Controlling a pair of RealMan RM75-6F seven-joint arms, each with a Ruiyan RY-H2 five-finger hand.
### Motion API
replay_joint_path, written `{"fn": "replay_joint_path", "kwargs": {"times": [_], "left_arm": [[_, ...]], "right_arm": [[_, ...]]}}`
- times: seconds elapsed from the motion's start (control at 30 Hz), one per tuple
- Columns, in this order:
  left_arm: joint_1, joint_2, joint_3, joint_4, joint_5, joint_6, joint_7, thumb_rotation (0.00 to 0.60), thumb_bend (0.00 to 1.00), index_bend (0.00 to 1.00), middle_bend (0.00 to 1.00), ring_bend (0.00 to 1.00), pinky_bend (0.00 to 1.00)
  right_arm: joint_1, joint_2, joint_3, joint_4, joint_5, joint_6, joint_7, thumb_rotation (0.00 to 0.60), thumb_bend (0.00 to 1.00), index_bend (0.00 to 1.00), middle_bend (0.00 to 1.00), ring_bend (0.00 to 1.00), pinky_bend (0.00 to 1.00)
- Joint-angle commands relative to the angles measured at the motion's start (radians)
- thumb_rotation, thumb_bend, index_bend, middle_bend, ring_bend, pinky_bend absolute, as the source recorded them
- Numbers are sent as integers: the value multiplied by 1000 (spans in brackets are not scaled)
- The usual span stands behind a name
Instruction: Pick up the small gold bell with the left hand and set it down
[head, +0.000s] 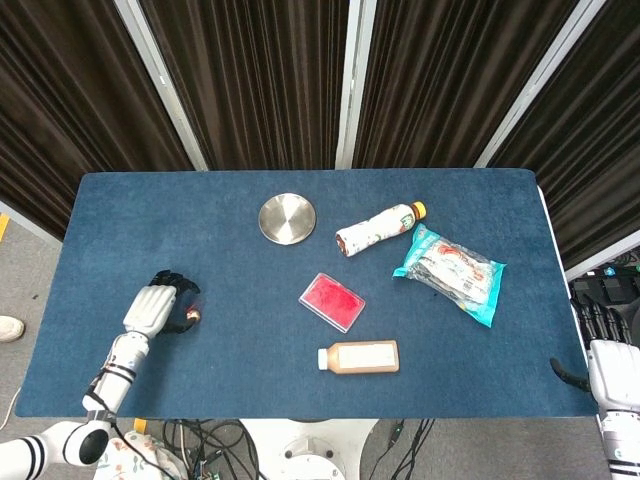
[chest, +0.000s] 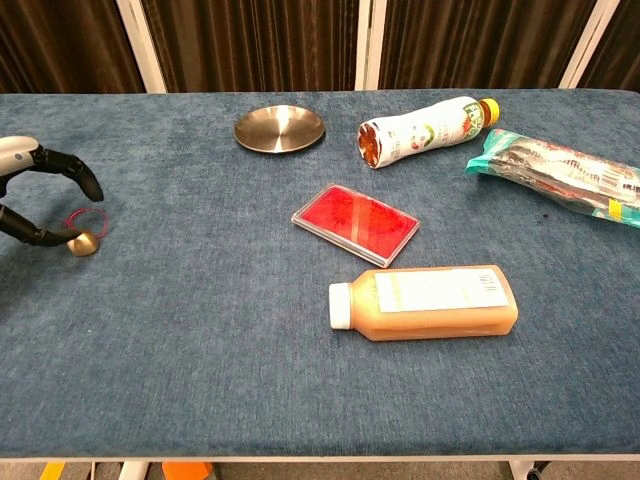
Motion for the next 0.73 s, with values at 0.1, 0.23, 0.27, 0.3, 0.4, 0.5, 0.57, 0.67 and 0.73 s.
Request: {"fn": "replay_joint_path", "kwargs": {"times": [0.1, 0.23, 0.27, 0.3, 0.4, 0.5, 0.57, 0.67, 0.73], "left_arm": [[9, 24, 7, -11, 50, 27, -35, 600, 213, 170, 188, 62, 62], [45, 85, 8, -58, 97, 112, -50, 600, 179, 125, 128, 27, 50], [66, 105, 10, -69, 115, 158, -47, 600, 174, 124, 126, 26, 48], [84, 119, 13, -74, 129, 195, -46, 600, 167, 124, 125, 25, 46], [150, 160, 29, -65, 162, 311, -19, 600, 158, 124, 125, 26, 45], [214, 185, 48, -33, 184, 410, 12, 600, 157, 124, 125, 25, 45], [253, 196, 60, -7, 183, 454, 26, 600, 157, 124, 125, 25, 45], [295, 213, 74, 3, 167, 474, 25, 600, 157, 124, 125, 26, 45], [311, 221, 82, 6, 164, 472, 8, 600, 157, 124, 125, 26, 45]], "right_arm": [[-2, 1, 1, 1, 0, 4, 1, 600, 119, 0, 0, 0, 0], [-4, 3, 2, -2, -1, 9, 1, 600, 118, 0, 0, 0, 0], [-5, 3, 3, -3, -2, 12, 1, 600, 118, 0, 0, 0, 0], [-6, 4, 3, -4, -2, 15, 1, 600, 118, 0, 0, 0, 0], [-7, 5, 3, -8, -5, 20, -2, 600, 119, 0, 0, 0, 0], [-8, 0, 0, -10, -11, 22, -9, 600, 119, 0, 0, 0, 0], [-7, -6, -2, -9, -13, 21, -13, 600, 119, 0, 0, 0, 0], [-6, -11, -3, -10, -14, 18, -19, 600, 118, 0, 0, 0, 0], [-5, -12, -4, -14, -17, 17, -24, 600, 119, 0, 0, 0, 0]]}}
